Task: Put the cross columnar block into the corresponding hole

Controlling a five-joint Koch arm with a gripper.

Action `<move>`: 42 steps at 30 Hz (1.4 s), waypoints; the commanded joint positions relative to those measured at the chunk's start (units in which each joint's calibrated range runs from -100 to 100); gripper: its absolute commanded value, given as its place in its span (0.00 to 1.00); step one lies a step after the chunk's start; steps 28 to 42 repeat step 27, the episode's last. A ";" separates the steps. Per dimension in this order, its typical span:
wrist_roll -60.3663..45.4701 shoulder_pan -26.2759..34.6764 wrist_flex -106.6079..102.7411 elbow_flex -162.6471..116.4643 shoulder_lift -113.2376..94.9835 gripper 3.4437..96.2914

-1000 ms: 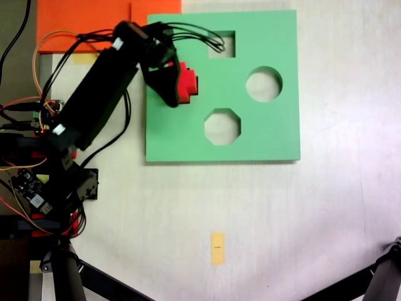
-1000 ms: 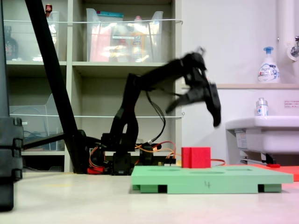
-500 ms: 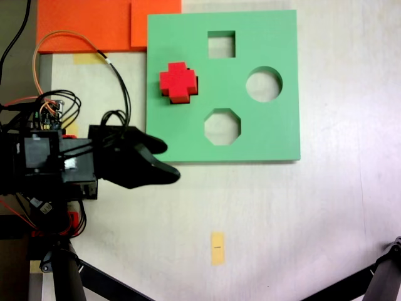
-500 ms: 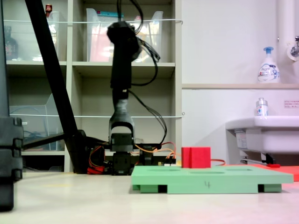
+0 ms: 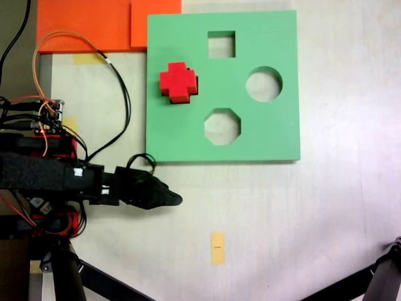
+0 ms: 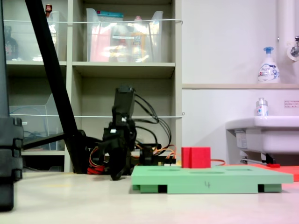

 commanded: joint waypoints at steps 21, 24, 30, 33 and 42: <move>-1.32 1.86 -11.56 -2.45 -0.68 0.49; -1.32 1.86 -11.56 -2.45 -0.68 0.49; -1.32 1.86 -11.56 -2.45 -0.68 0.49; -1.32 1.86 -11.56 -2.45 -0.68 0.49; -1.32 1.86 -11.56 -2.45 -0.68 0.49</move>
